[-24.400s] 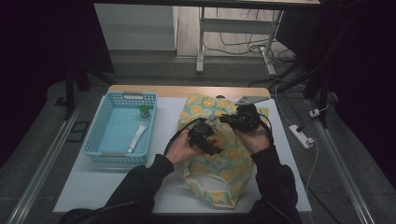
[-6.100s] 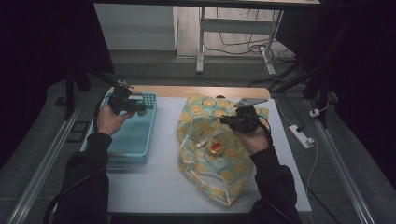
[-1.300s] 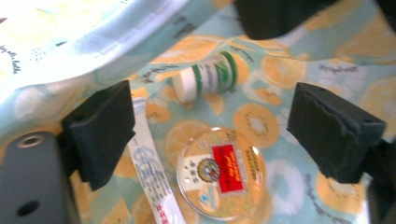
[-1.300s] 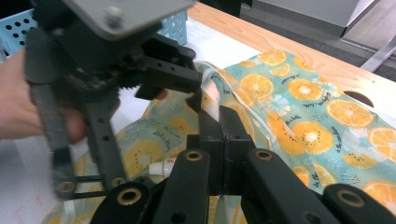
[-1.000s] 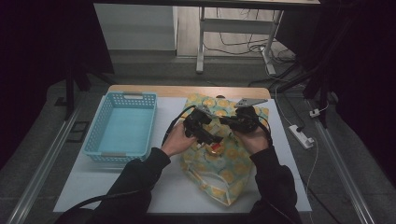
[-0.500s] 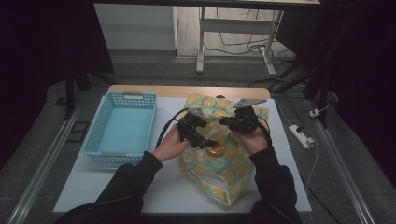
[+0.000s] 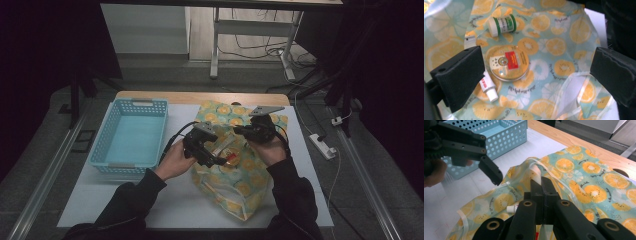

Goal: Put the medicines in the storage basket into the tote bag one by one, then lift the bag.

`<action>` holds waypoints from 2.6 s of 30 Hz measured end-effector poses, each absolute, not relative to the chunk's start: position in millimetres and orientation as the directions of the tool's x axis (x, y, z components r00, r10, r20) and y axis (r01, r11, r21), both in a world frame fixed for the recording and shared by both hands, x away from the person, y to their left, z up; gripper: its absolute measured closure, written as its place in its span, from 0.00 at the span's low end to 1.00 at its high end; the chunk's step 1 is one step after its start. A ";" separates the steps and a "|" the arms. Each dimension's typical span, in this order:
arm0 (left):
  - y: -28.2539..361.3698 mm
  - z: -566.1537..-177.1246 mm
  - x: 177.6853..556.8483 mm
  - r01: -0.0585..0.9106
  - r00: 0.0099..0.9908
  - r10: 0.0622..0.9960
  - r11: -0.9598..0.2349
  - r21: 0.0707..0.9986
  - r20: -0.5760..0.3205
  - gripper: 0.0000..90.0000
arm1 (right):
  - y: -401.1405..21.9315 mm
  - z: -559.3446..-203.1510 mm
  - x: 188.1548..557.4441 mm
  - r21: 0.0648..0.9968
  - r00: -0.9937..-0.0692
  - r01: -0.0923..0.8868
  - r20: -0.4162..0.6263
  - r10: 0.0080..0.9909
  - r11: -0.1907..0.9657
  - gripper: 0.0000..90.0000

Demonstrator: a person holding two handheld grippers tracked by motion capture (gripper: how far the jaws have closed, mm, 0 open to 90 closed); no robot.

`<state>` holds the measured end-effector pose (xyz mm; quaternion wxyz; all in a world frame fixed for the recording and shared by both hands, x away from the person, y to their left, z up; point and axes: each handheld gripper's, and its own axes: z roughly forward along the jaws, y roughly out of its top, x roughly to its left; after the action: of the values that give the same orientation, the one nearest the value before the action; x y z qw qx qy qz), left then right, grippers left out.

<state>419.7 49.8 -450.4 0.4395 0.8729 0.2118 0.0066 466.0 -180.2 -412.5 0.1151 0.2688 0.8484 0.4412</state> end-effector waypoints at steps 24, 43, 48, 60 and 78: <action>59.6 -478.5 398.3 0.389 0.907 0.380 -0.585 0.712 -0.184 0.00 | -179.1 -414.0 465.1 0.806 -0.831 0.356 0.041 0.555 0.473 1.00; 50.5 -501.4 395.0 0.378 0.916 0.361 -0.633 0.675 -0.174 0.01 | -179.0 -415.0 464.6 0.804 -0.831 0.357 0.042 0.554 0.475 1.00; 45.9 -512.0 394.4 0.362 0.925 0.344 -0.661 0.657 -0.163 0.00 | -178.3 -415.5 464.4 0.803 -0.832 0.358 0.042 0.553 0.477 1.00; 33.7 -532.2 387.2 0.303 0.938 0.344 -0.747 0.592 -0.046 0.08 | -178.7 -415.8 464.2 0.802 -0.833 0.357 0.042 0.552 0.478 1.00; 34.5 -524.2 379.8 0.311 0.943 0.322 -0.748 0.586 -0.090 0.98 | -177.8 -415.7 463.6 0.801 -0.835 0.355 0.039 0.550 0.482 1.00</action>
<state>379.8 34.5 -524.2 0.3118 0.9349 0.1692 0.0085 463.6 -177.8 -415.7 0.1119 0.2650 0.8534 0.4347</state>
